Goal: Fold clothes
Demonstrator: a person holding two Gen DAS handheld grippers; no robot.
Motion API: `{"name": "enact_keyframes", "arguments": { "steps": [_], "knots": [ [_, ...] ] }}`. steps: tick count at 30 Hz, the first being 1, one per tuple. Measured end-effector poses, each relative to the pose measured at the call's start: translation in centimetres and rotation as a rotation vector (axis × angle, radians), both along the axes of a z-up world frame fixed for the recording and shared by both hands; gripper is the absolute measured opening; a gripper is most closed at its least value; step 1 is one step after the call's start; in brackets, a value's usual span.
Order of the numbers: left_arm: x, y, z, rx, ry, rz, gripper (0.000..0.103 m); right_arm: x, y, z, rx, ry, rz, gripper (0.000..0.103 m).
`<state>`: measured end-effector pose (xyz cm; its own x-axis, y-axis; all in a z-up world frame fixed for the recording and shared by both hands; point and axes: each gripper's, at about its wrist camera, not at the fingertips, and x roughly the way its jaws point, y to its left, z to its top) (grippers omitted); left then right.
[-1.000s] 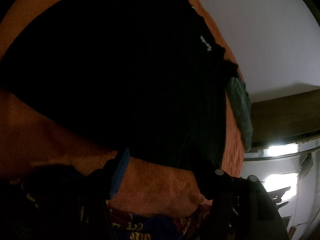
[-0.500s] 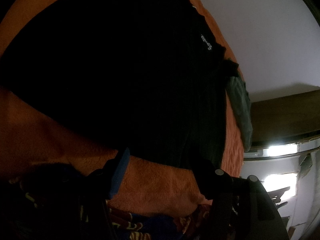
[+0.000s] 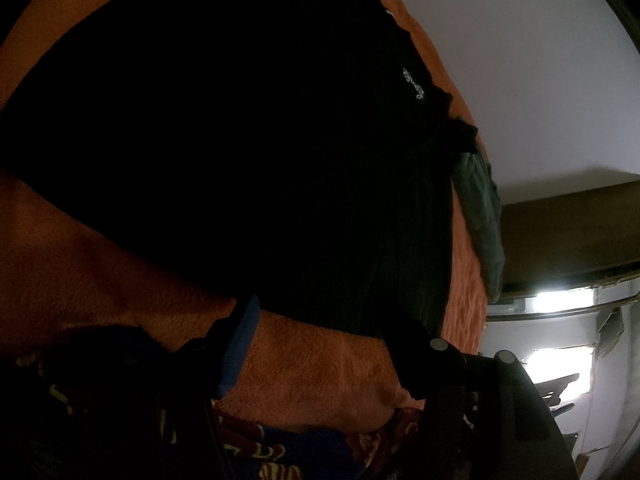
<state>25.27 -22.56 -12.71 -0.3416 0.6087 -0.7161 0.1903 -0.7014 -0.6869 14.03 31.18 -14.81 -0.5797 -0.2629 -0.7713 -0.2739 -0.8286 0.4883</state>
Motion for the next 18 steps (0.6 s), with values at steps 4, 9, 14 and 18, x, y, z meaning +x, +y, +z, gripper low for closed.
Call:
{"name": "enact_keyframes", "arguments": {
  "steps": [4, 9, 14, 18],
  "knots": [
    [-0.13, 0.09, -0.04, 0.001, -0.002, -0.001, 0.063, 0.08, 0.04, -0.06, -0.001, -0.001, -0.002, 0.056],
    [-0.23, 0.24, -0.09, 0.002, -0.005, -0.003, 0.063, 0.07, 0.09, -0.09, -0.003, -0.004, -0.003, 0.056],
    [-0.22, 0.40, -0.07, 0.002, -0.005, -0.003, 0.063, 0.19, 0.01, -0.13, -0.004, -0.005, -0.006, 0.056],
    [-0.19, 0.34, -0.11, 0.004, -0.006, -0.003, 0.063, 0.16, -0.01, -0.16, -0.006, -0.005, -0.008, 0.056]
  ]
}}
